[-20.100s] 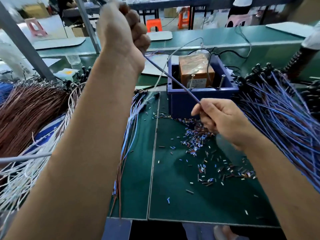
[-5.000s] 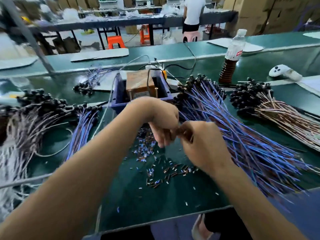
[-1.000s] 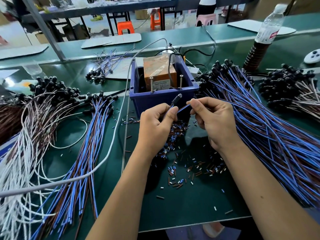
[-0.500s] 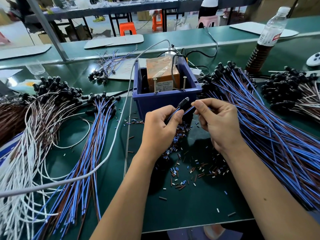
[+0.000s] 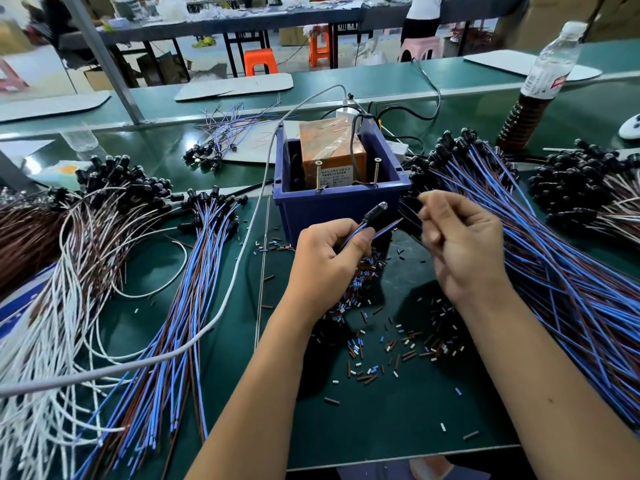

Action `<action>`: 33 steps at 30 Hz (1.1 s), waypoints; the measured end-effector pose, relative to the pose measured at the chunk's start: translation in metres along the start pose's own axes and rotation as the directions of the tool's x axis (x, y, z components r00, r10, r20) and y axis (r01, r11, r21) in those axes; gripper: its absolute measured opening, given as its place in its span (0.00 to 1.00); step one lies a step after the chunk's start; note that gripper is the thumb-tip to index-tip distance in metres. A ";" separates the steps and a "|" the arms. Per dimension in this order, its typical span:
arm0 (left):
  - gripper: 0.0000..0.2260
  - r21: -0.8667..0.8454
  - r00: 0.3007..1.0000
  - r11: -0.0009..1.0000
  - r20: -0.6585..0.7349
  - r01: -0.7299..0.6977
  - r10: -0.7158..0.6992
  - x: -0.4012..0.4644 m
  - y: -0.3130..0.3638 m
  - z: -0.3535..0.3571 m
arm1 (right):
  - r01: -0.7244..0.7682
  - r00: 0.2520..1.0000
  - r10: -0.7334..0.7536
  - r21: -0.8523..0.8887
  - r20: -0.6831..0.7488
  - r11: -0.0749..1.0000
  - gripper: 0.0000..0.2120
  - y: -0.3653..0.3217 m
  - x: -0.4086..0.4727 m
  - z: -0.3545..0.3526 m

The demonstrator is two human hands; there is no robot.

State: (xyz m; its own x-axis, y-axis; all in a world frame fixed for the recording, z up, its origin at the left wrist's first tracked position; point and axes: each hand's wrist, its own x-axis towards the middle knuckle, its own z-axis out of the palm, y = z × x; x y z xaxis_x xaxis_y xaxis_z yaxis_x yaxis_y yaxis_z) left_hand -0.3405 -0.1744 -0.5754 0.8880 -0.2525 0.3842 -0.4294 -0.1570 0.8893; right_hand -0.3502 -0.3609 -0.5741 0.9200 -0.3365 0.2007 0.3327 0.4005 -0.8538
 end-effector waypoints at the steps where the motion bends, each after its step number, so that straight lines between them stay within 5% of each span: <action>1: 0.16 -0.038 1.000 0.999 -0.017 0.004 -0.004 0.000 0.000 -0.002 | 0.000 0.999 0.001 0.029 -0.035 1.000 0.06 -0.002 0.003 -0.004; 6: 0.14 -0.122 0.997 0.993 -0.073 -0.011 0.002 0.000 -0.002 0.000 | -0.036 0.999 0.038 -0.123 0.010 0.992 0.03 0.006 -0.003 0.004; 13: 0.10 -0.087 0.989 0.994 -0.136 -0.067 0.055 0.002 -0.003 0.007 | -0.128 0.973 0.142 -0.084 0.184 0.988 0.11 0.007 -0.016 0.020; 26: 0.02 -0.092 0.982 0.988 -0.154 -0.121 0.105 0.001 -0.002 0.011 | -0.058 0.982 0.079 -0.127 0.169 0.990 0.04 0.010 -0.017 0.023; 33: 0.07 -0.069 0.845 0.973 -0.511 -0.219 0.154 0.000 0.007 0.008 | 0.028 0.993 -0.014 -0.123 0.117 0.992 0.05 0.009 -0.014 0.022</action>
State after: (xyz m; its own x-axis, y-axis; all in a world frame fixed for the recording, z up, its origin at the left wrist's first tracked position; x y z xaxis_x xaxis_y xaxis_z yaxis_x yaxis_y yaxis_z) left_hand -0.3445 -0.1836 -0.5717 0.7685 0.2504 0.5888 -0.6012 -0.0321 0.7984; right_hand -0.3550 -0.3337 -0.5739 0.9331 -0.2404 0.2673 0.3307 0.2828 -0.9004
